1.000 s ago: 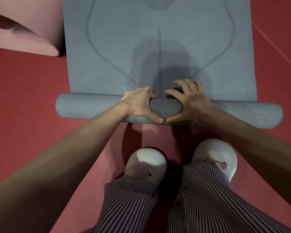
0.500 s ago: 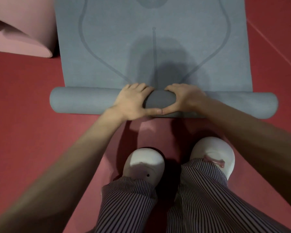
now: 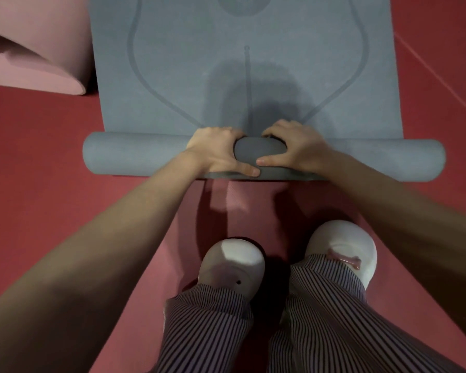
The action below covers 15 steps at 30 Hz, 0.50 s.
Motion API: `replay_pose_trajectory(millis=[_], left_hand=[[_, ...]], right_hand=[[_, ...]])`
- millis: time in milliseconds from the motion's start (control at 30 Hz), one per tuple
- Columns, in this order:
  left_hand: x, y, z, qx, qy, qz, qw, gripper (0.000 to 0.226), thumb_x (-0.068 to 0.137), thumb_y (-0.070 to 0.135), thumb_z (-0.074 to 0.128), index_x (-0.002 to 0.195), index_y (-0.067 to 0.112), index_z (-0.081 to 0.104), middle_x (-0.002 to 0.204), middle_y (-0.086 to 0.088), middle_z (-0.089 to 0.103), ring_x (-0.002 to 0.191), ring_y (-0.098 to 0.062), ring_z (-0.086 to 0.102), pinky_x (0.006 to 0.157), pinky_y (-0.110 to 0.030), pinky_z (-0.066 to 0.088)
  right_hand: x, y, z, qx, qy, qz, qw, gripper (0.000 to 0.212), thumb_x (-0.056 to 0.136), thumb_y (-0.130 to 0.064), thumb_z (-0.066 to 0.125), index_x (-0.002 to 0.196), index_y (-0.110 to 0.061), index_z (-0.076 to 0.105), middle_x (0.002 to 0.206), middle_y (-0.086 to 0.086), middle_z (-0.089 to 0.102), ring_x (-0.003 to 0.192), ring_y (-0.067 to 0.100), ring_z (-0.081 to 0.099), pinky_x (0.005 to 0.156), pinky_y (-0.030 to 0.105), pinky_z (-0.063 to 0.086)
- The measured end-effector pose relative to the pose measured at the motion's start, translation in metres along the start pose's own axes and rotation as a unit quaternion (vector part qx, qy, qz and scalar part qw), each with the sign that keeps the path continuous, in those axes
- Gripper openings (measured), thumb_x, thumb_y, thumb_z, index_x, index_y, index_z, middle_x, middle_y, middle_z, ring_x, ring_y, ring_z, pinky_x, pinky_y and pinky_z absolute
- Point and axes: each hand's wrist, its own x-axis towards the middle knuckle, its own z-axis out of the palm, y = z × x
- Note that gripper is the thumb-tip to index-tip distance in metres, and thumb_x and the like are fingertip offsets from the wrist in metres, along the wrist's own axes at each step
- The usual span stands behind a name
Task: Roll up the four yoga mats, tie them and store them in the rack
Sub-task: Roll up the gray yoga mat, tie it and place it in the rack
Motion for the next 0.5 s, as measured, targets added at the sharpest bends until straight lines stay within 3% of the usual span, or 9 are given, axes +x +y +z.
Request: replay_pose_trajectory(millis=[167,367,500], left_hand=[[0.013,-0.004,-0.010,-0.027,-0.054,-0.013,0.998,0.073,0.055,0.083,0.063,0.109,0.035,0.060,0.101,0.005,0.067,0.096,-0.023,0.060,0.076,-0.031,0.043],[0.017,-0.004,-0.017,-0.101,-0.134,-0.038,0.985,0.063,0.053,0.079,0.068,0.097,0.035,0.063,0.088,0.010,0.067,0.086,-0.017,0.062,0.080,-0.034,0.051],[0.002,0.003,-0.006,-0.155,-0.199,-0.040,0.967,0.057,0.063,0.068,0.072,0.109,0.034,0.064,0.090,0.014,0.066,0.084,-0.008,0.061,0.073,-0.027,0.046]], right_hand=[[-0.013,-0.001,0.008,-0.152,-0.001,-0.009,0.988,0.106,0.053,-0.071,0.073,0.140,-0.022,0.039,0.137,0.001,0.044,0.116,0.027,0.050,0.098,0.037,0.035],[0.003,-0.010,-0.013,-0.073,-0.116,0.048,0.989,0.089,0.055,-0.063,0.078,0.130,-0.029,0.043,0.120,-0.002,0.055,0.108,0.021,0.055,0.092,0.033,0.041],[-0.013,-0.008,-0.004,-0.006,-0.180,0.063,0.982,0.083,0.056,-0.058,0.080,0.127,-0.034,0.046,0.120,-0.011,0.057,0.104,0.013,0.055,0.084,0.026,0.039]])
